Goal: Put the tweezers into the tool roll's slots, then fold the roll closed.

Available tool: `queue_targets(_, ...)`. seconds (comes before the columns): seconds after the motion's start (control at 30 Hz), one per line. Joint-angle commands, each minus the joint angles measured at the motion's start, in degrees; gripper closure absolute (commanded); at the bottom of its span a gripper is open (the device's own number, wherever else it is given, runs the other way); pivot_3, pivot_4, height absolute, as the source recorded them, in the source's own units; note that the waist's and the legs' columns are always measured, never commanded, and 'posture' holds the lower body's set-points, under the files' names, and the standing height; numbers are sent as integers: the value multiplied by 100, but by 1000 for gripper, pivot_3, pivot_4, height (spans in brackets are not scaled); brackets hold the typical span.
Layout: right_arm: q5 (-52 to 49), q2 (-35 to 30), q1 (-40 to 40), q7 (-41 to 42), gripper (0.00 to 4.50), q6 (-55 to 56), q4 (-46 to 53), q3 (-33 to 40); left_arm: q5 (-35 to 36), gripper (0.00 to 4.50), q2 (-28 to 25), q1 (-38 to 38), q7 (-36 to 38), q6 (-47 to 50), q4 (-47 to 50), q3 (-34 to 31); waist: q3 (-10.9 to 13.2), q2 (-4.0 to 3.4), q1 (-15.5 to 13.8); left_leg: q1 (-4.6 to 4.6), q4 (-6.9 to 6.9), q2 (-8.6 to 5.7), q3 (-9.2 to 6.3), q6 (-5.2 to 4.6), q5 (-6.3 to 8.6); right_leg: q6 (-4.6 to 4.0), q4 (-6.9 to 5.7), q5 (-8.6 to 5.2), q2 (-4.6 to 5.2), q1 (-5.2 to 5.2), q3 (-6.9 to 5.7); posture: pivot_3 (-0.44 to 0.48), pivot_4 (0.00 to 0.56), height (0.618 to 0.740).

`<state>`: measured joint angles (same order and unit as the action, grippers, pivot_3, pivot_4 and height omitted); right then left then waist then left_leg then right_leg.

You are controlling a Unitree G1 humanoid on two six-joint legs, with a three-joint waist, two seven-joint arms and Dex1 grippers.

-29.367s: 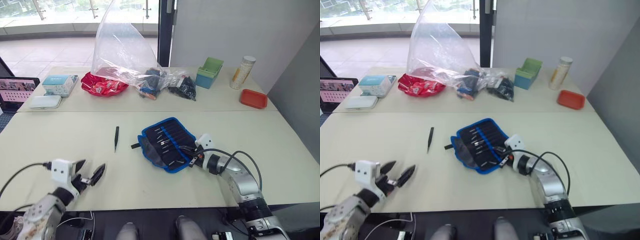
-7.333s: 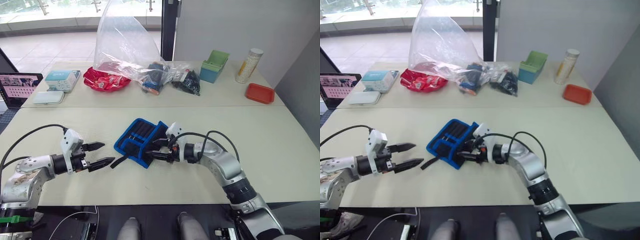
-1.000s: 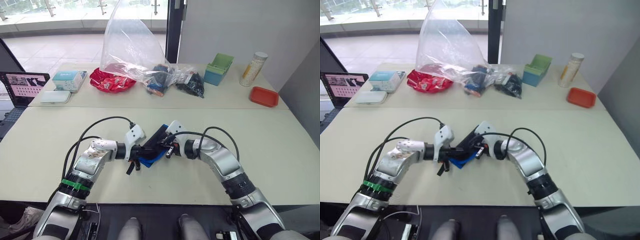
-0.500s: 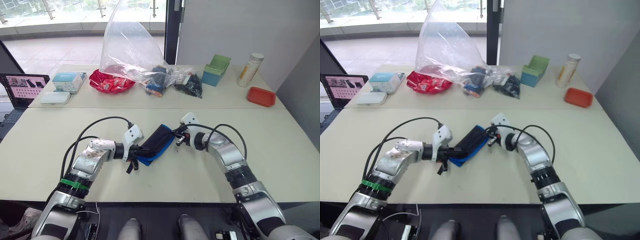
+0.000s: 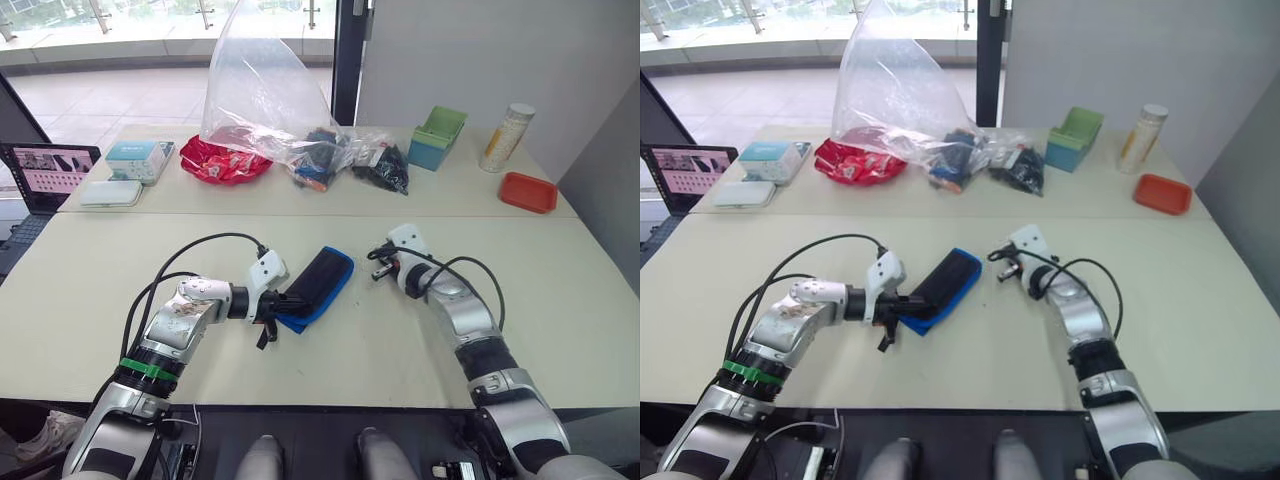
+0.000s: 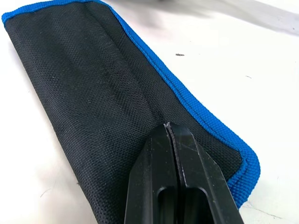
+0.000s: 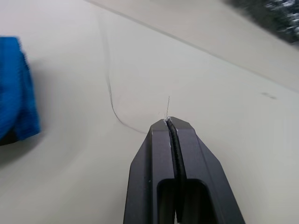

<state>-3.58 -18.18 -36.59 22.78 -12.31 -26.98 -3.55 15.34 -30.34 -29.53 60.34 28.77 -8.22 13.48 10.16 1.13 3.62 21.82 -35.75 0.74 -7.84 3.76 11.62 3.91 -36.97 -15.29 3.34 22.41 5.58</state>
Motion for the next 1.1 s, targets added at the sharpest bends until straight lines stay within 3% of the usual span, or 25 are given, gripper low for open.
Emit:
queue_targets(0.03, -140, -140, -49, 105, 4500, 217, 409, 279, -224, 4487, 61, 82, -108, 63, -210, 162, 0, 0, -1, 1, 0, 0, 0, 0, 0, 0, 1, 0, 0, 0, 0, 0, 150, 740)
queue_targets(0.2, -311, -262, 10, 385, 4500, 212, 873, 486, -111, 4487, 103, 53, -94, 61, -143, 11, 1, -2, 2, 0, -1, 0, 0, 0, 0, 1, 2, 0, 0, -1, 0, 0, 150, 740)
queue_targets(0.4, -644, -676, 644, 1180, 4500, 176, 1933, 553, 660, 4487, -126, -57, 152, 252, 378, -847, 11, -2, 4, 43, -2, 0, -1, 0, 0, 3, 3, 2, 0, 40, -1, 0, 150, 740)
queue_targets(0.53, -1210, -1079, 1204, 1880, 4500, -30, 2741, 720, 1155, 4487, -625, -44, 358, 490, 602, -1537, 23, -12, 46, 99, 1, 2, -2, -3, 0, -8, -8, 9, -1, 103, -2, 0, 150, 740)
queue_targets(0.7, -1818, -1648, 1677, 2638, 4500, -338, 3457, 924, 1309, 4487, -1279, 179, 492, 424, 460, -2152, 53, -21, 44, 103, 4, 2, 2, -9, 4, -12, -4, 11, 1, 107, -1, 0, 150, 740)
queue_targets(0.77, -2027, -1917, 1921, 2902, 4500, -523, 3691, 1017, 832, 4487, -1695, 325, 585, -115, 91, -2072, 58, -17, 34, 103, 3, 2, 2, -9, 4, -6, -4, 7, 1, 106, -3, 0, 150, 740)
queue_targets(0.8, -2167, -2081, 2092, 3034, 4500, -680, 3811, 1106, 629, 3961, -1926, 354, 623, -332, -196, -2056, 60, -16, 31, 103, 3, 2, 2, -9, 4, -6, -3, 7, 1, 106, -2, 0, 150, 740)
queue_targets(0.9, -2650, -2371, 2449, 3307, 4500, -1103, 4067, 1349, 486, 2974, -2369, 370, 947, -713, -821, -2112, 74, 0, 18, 103, 2, 2, 2, -8, 4, -8, -1, 6, 1, 107, -3, 0, 150, 740)
queue_targets(1.1, -2943, -2913, 3353, 3768, 2643, -1258, 4461, 1823, 416, 1023, -2673, 277, 1067, -1283, -1570, -2383, 81, 7, -41, 108, 0, 2, 5, -8, 4, -7, 3, 5, 3, 107, -4, 0, 150, 740)
